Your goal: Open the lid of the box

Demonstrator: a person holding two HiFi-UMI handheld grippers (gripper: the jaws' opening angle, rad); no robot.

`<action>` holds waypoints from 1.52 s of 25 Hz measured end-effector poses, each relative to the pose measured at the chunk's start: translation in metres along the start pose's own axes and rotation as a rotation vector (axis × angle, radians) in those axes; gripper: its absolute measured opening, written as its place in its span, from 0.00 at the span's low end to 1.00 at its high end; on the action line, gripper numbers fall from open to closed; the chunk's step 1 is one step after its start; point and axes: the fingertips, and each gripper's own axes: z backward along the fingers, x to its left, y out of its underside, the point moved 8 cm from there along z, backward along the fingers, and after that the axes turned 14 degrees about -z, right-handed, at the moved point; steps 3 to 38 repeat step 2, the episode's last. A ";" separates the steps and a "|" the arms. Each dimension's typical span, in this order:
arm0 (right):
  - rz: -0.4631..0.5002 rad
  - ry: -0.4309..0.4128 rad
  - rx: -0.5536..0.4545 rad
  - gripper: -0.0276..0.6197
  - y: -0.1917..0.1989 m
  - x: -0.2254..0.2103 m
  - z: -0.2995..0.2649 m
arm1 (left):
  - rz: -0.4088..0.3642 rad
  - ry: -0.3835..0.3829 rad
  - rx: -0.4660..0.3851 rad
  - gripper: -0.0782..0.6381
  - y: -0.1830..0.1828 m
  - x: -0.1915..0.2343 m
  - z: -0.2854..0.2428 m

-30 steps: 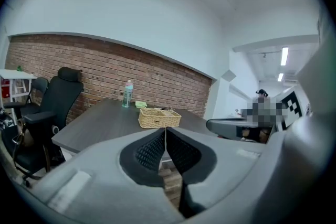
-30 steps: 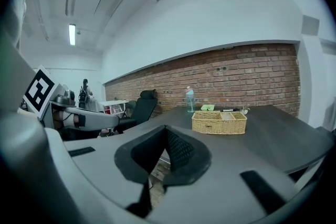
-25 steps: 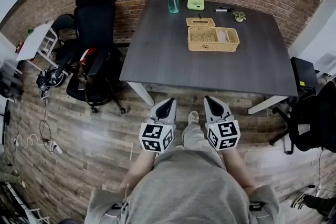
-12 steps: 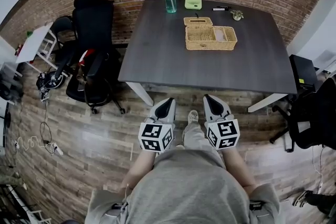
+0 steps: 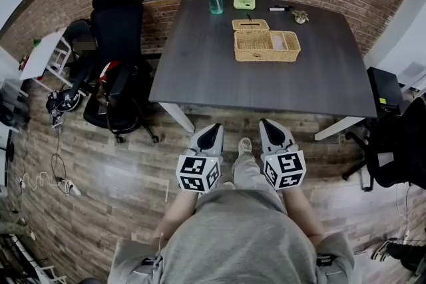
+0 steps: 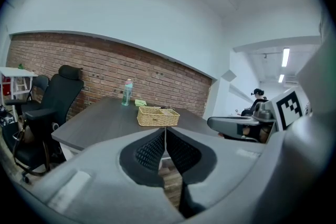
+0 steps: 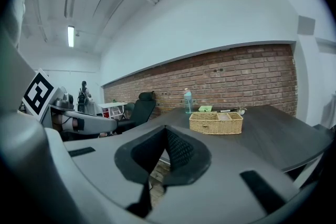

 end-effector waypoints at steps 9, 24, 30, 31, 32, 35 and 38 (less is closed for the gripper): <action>-0.001 0.001 -0.001 0.05 0.000 -0.001 0.000 | 0.000 0.001 0.000 0.14 0.000 0.000 -0.001; -0.001 0.001 -0.001 0.05 0.000 -0.001 0.000 | 0.000 0.001 0.000 0.14 0.000 0.000 -0.001; -0.001 0.001 -0.001 0.05 0.000 -0.001 0.000 | 0.000 0.001 0.000 0.14 0.000 0.000 -0.001; -0.001 0.001 -0.001 0.05 0.000 -0.001 0.000 | 0.000 0.001 0.000 0.14 0.000 0.000 -0.001; -0.001 0.001 -0.001 0.05 0.000 -0.001 0.000 | 0.000 0.001 0.000 0.14 0.000 0.000 -0.001; -0.001 0.001 -0.001 0.05 0.000 -0.001 0.000 | 0.000 0.001 0.000 0.14 0.000 0.000 -0.001; -0.001 0.001 -0.001 0.05 0.000 -0.001 0.000 | 0.000 0.001 0.000 0.14 0.000 0.000 -0.001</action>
